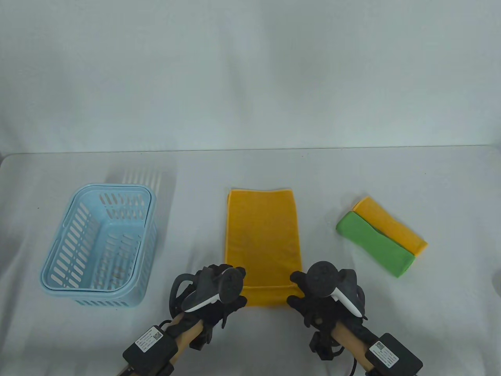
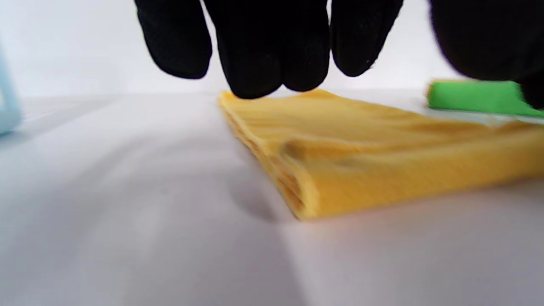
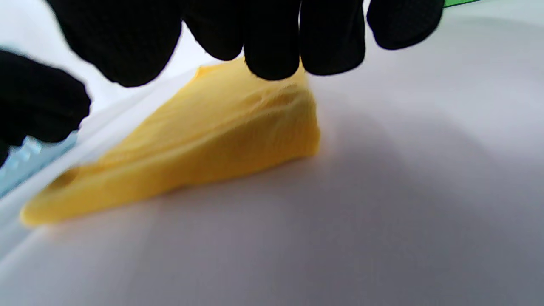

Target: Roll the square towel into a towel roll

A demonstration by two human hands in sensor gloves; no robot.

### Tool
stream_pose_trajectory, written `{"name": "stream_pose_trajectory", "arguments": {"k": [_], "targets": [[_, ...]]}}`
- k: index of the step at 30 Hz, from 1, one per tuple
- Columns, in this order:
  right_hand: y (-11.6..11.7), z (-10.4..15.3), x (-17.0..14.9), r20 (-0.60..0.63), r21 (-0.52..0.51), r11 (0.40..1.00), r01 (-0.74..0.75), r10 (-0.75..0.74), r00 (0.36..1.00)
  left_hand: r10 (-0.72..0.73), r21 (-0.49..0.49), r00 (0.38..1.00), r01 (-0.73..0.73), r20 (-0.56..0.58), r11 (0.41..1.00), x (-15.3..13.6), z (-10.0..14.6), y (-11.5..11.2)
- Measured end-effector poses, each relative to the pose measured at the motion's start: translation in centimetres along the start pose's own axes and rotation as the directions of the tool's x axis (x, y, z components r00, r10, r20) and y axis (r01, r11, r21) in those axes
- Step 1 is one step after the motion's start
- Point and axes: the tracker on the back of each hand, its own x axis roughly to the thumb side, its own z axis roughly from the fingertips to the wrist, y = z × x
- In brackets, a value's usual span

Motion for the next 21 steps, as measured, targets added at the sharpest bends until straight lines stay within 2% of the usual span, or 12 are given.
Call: {"name": "stream_pose_trajectory", "arguments": {"k": [4,7,14,21], "targets": [[1.5,-0.4,0.6,-0.001,0.021,0.991,-0.133,0.133,0.991,-0.102,-0.069,0.994,0.104,0.025,0.992,1.3,-0.5,-1.7],[2.3,-0.6,0.6,-0.010,0.016,0.971,-0.239,0.239,0.971,-0.176,-0.074,0.984,0.178,0.028,0.981,1.5,-0.7,-2.5],[3.4,-0.8,0.5,-0.005,-0.055,0.921,-0.387,0.387,0.922,-0.164,-0.080,0.986,0.165,0.017,0.983,0.8,-0.6,-3.1],[3.4,-1.0,0.5,0.013,-0.139,0.922,-0.363,0.368,0.930,-0.149,-0.092,0.989,0.148,-0.004,0.985,0.3,-0.8,-3.4]]}}
